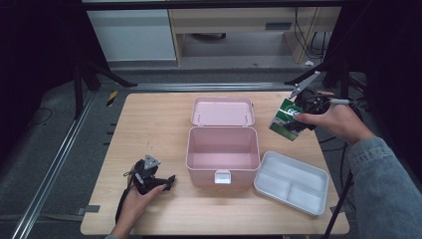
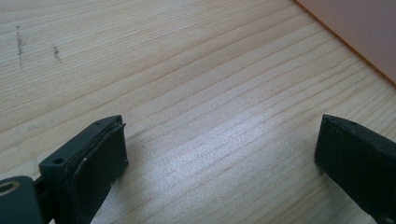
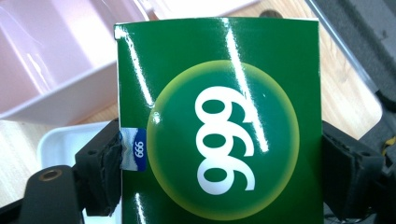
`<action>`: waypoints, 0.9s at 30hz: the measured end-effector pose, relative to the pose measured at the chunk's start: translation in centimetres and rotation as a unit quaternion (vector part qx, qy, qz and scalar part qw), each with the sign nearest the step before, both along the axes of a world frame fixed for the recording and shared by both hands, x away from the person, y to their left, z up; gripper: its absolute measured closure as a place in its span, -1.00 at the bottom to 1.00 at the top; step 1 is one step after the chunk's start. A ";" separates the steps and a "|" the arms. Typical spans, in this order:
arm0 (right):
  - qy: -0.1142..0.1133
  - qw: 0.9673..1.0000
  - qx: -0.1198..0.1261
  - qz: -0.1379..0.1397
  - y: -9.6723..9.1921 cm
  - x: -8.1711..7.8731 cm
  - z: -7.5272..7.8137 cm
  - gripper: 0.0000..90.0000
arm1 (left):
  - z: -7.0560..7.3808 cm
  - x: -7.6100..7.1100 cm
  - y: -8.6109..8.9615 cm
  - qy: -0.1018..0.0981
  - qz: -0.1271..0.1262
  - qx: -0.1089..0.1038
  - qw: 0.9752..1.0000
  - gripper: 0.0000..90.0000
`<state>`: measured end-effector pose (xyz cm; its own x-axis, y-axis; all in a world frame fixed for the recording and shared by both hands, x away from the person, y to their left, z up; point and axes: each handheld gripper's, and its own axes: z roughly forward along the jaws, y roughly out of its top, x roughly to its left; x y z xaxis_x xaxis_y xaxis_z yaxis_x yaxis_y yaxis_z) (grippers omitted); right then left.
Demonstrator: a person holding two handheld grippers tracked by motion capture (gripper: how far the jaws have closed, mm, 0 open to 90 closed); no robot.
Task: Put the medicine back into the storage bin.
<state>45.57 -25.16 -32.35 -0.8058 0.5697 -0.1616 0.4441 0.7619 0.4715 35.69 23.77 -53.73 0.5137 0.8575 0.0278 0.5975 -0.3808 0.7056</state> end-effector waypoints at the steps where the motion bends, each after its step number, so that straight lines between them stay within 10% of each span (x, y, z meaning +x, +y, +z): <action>1: -0.004 1.000 -0.003 0.003 0.3 -0.1 0.3 -0.62 | 0.0 0.0 0.0 0.000 0.000 0.000 1.000 -0.96; 10: -0.020 0.999 0.005 0.033 3.5 -0.6 3.2 -0.62 | 0.0 0.0 0.0 0.000 0.000 0.000 1.000 -0.96; 27: -0.021 0.994 0.002 0.104 10.5 -0.9 4.0 -0.61 | 0.0 0.0 0.0 0.000 0.000 0.000 1.000 -0.96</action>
